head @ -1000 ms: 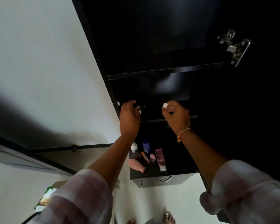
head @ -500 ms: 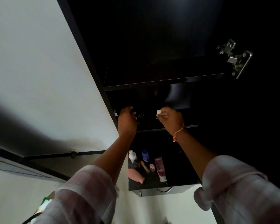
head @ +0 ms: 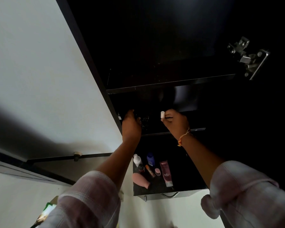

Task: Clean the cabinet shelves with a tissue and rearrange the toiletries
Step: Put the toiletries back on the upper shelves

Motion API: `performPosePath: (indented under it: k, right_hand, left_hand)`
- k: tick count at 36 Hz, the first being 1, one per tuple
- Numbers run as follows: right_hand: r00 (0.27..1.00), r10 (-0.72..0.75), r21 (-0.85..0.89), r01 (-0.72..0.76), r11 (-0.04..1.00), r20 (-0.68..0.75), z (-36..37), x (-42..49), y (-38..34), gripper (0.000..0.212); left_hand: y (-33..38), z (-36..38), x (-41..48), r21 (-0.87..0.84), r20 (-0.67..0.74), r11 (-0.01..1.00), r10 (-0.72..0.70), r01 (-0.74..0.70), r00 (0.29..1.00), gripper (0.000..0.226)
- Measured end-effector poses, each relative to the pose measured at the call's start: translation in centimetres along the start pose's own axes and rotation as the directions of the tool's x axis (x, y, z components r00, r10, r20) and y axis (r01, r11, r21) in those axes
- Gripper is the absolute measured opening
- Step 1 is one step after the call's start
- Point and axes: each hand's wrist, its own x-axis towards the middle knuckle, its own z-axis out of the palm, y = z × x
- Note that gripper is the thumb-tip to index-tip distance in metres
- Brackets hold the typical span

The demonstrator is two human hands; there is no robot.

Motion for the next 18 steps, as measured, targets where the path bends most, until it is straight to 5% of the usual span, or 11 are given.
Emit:
performPosePath:
  k: [5, 10, 14, 18]
  right_hand:
    - [0.997, 0.009, -0.010, -0.010, 1.000, -0.079, -0.4, -1.1, -0.2, 0.033]
    - [0.961, -0.079, -0.057, 0.066, 0.996, -0.266, -1.0, -4.9, -0.4, 0.020]
    - [0.961, -0.112, -0.184, 0.066, 0.981, -0.251, -0.3, -9.1, 0.6, 0.014]
    - [0.997, -0.060, -0.284, 0.046, 0.958, -0.042, 0.8, -12.4, 2.9, 0.016]
  left_hand:
    - [0.2, -0.2, -1.6, 0.048, -0.047, 0.995, 0.090, -0.088, 0.995, 0.050]
    - [-0.9, -0.1, -5.8, 0.101, -0.076, 0.927, 0.369, -0.361, 0.926, 0.043]
    - [-4.1, 0.0, -8.7, 0.064, 0.059, 0.944, 0.321, -0.325, 0.945, 0.033]
    - [-7.5, 0.1, -10.9, 0.163, 0.227, 0.957, 0.202, -0.241, 0.953, 0.023]
